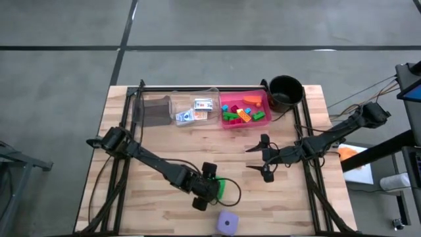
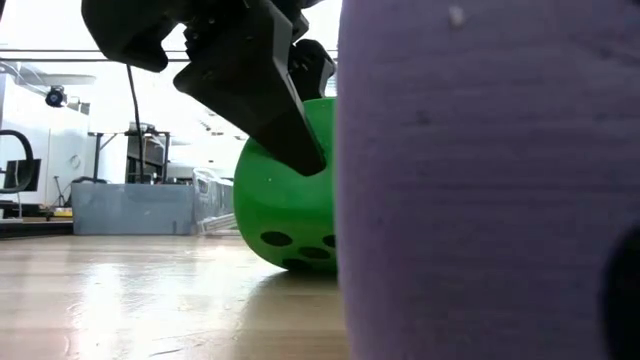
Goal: Pick & Place Toys
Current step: Put the green game die into the black bin
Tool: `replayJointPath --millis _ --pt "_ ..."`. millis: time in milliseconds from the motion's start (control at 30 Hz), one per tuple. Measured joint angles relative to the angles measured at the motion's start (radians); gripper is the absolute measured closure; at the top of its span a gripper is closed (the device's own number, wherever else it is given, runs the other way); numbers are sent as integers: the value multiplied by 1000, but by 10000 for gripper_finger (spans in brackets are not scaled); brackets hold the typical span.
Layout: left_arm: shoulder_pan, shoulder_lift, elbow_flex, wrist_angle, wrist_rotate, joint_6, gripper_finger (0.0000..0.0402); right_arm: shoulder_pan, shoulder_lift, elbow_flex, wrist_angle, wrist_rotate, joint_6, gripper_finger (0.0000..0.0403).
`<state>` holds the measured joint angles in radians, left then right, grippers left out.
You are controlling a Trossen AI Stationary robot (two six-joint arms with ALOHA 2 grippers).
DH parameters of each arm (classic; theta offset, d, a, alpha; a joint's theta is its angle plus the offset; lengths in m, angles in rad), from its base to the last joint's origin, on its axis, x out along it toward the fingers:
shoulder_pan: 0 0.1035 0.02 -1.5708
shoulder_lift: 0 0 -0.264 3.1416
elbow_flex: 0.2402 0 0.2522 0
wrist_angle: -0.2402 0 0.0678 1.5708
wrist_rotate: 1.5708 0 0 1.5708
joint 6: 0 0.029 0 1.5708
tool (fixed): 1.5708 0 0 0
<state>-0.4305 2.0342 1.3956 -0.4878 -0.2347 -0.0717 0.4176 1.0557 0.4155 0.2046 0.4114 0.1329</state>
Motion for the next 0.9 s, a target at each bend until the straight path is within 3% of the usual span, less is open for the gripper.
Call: replayJointPath --millis 400,567,700,900 --pt "-11 -33 -5 -17 2 11 154 0 0 -3 -1 0 0 103" --pt "-14 -101 -37 -56 -21 3 178 6 0 -3 -4 0 0 103" --pt "-14 -194 -137 13 -71 -39 204 15 0 -6 -4 0 0 103" --pt "-15 -366 -428 374 -116 -93 241 17 1 -12 -3 0 0 103"
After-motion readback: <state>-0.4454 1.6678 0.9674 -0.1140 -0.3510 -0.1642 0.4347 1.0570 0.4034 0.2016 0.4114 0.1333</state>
